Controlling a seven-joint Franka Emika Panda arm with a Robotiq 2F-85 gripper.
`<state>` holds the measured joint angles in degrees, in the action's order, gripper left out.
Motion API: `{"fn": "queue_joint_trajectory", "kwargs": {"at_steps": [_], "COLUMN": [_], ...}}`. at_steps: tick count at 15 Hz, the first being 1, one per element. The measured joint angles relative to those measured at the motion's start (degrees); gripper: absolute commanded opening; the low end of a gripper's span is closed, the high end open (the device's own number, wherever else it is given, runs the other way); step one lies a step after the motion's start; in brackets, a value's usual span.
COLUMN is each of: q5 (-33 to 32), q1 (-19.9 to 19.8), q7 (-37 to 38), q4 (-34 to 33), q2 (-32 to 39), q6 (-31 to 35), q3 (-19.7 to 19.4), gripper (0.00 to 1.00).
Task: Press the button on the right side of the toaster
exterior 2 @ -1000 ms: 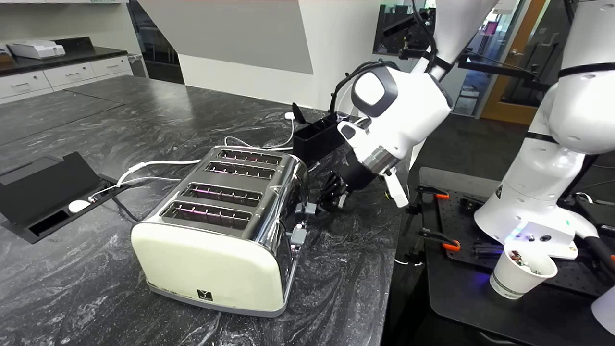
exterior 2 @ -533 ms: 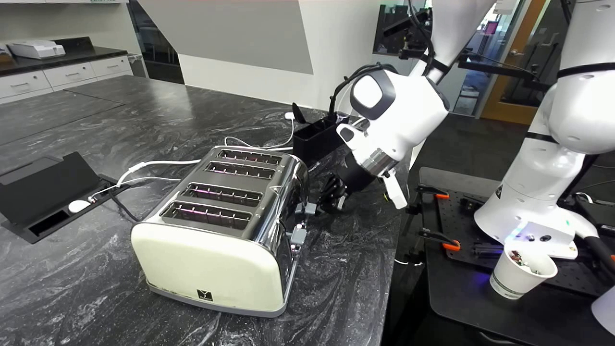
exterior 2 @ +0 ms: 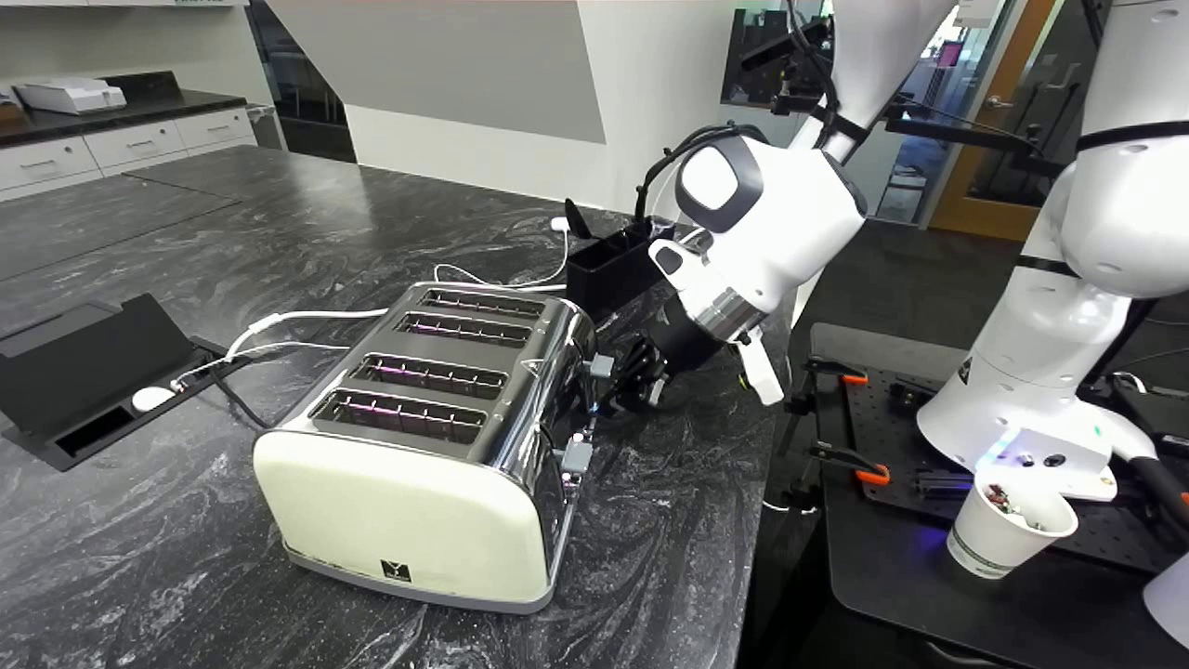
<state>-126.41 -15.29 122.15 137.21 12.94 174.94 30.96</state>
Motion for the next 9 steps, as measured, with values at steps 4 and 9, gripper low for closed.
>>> {"fn": "queue_joint_trajectory", "kwargs": {"at_steps": [4, 9], "q5": [0.8, 4.3], "q1": [0.0, 0.0], "q7": [-0.1, -0.3], "q4": [0.6, 6.0], "q2": [-0.6, -7.5], "q6": [0.1, 2.6], "q3": [-0.1, -0.6], "gripper": [0.00, 0.00]}}
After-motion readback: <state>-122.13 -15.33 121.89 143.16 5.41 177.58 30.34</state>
